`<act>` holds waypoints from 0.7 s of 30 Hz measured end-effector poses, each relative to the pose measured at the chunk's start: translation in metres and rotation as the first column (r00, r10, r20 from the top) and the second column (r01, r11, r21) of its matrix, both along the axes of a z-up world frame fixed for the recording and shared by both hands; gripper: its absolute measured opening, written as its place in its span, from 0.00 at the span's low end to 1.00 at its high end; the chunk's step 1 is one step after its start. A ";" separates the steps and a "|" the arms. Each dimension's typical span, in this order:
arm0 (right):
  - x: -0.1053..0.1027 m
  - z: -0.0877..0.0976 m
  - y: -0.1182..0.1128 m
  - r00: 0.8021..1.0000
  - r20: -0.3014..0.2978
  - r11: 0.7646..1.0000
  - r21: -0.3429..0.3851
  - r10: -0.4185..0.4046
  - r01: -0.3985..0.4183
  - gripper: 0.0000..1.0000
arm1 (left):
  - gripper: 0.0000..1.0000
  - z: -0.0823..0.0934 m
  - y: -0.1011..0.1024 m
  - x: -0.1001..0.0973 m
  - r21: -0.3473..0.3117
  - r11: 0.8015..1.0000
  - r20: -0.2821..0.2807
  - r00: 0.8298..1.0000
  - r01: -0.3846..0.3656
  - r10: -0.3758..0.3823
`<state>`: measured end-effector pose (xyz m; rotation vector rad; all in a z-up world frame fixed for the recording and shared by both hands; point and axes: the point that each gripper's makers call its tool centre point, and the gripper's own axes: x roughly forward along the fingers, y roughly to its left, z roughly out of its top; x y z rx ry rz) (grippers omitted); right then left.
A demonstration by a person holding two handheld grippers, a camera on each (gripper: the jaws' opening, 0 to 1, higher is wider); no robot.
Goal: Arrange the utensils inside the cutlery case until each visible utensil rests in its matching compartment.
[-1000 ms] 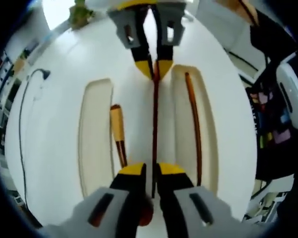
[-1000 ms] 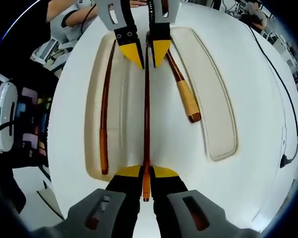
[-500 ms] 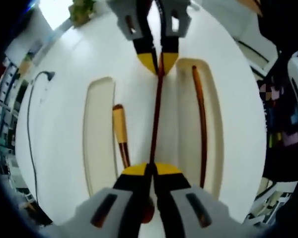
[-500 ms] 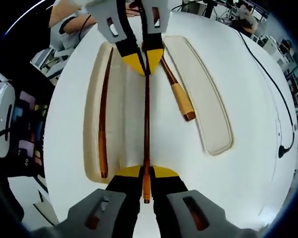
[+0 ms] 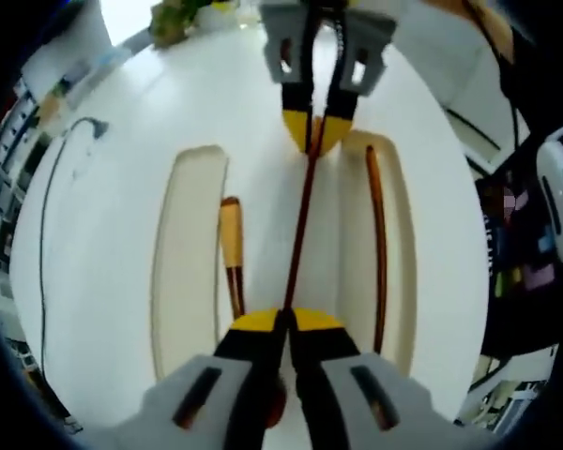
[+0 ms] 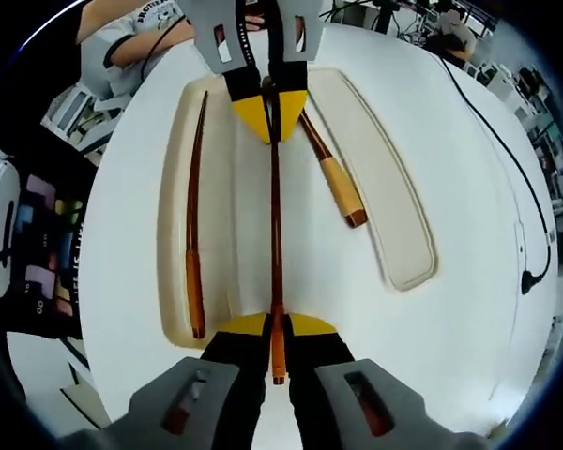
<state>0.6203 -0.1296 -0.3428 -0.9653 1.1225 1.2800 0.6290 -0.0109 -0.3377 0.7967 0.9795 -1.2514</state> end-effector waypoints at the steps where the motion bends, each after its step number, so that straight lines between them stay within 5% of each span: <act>1: 0.000 0.000 0.001 1.000 -0.001 1.000 -0.003 0.006 -0.006 0.04 | 0.03 0.000 0.000 -0.001 0.005 1.000 0.008 1.000 0.006 -0.006; 9: 0.003 0.013 0.003 0.996 0.071 0.999 -0.017 0.052 -0.051 0.04 | 0.02 0.008 0.003 -0.003 0.051 0.996 0.068 0.995 0.068 -0.072; 21: 0.003 0.032 0.012 0.990 0.118 0.997 -0.021 0.073 -0.071 0.04 | 0.03 0.028 0.013 -0.003 0.068 0.997 0.091 0.995 0.026 -0.032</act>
